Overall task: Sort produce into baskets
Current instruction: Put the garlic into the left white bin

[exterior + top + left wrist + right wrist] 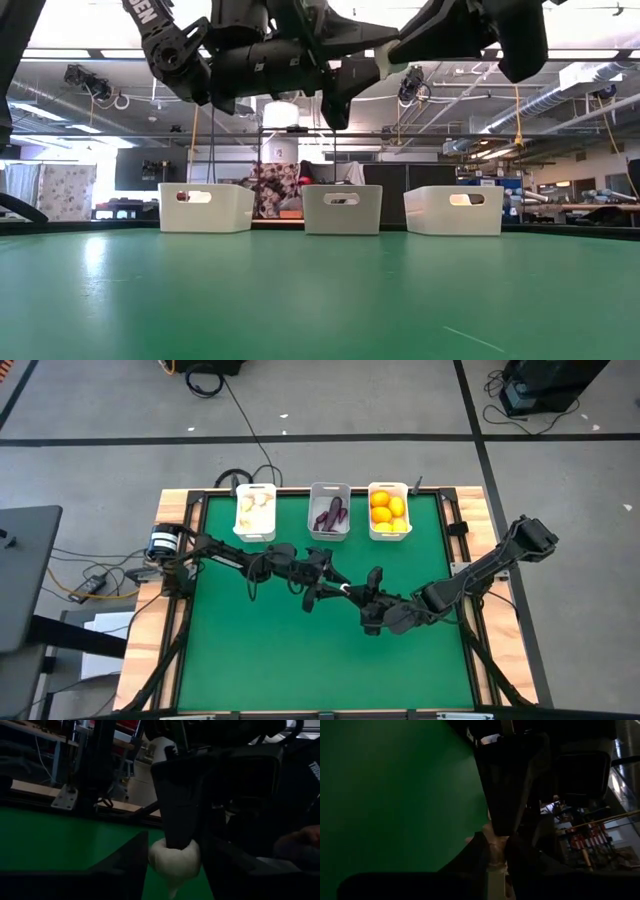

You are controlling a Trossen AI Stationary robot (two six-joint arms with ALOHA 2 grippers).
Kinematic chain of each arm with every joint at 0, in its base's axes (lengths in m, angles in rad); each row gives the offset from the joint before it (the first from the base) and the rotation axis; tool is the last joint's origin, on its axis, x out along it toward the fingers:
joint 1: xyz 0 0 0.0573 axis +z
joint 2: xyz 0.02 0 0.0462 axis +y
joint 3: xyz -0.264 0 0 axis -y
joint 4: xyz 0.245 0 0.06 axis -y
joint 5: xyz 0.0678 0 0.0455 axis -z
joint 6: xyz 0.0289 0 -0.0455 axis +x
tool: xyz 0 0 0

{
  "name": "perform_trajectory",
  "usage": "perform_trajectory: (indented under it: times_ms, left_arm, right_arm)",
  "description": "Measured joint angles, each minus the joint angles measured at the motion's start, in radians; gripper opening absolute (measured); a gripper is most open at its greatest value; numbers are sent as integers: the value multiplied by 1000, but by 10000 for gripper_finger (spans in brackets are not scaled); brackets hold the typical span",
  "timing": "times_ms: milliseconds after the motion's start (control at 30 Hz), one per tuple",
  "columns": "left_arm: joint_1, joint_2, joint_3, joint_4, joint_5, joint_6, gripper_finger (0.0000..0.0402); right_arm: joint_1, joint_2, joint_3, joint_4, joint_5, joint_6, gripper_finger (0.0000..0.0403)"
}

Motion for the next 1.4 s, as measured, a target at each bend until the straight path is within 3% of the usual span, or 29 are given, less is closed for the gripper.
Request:
perform_trajectory:
  times_ms: [300, 467, 700, 833, 933, 1000, 1067, 1200, 1400]
  left_arm:
    - [1, -2, 0, 3, 1, 1, 166]
    - [1, -2, 0, -2, 1, 1, 130]
    - [21, -8, -1, -7, 13, -33, 94]
    - [79, -51, -4, -83, 47, -50, 94]
    - [141, -105, -6, -229, 57, -23, 94]
    - [193, -153, -6, -330, 47, 26, 94]
    - [249, -202, -5, -464, 0, 80, 95]
    - [356, -301, -6, -736, -170, 192, 96]
    - [509, -424, -5, -1034, -426, 274, 97]
  right_arm:
    - [0, 0, 0, 18, 30, -33, 75]
    - [0, 0, 0, 19, 37, -33, 77]
    - [1, 0, 0, 18, 62, -25, 115]
    - [14, 0, 0, -13, 230, 40, 156]
    - [40, -2, 2, -81, 439, 213, 183]
    - [58, -2, 2, -157, 504, 363, 194]
    - [72, -2, 2, -219, 502, 505, 199]
    - [70, -2, 1, -314, 370, 681, 199]
    - [33, -2, 0, -412, 280, 792, 199]
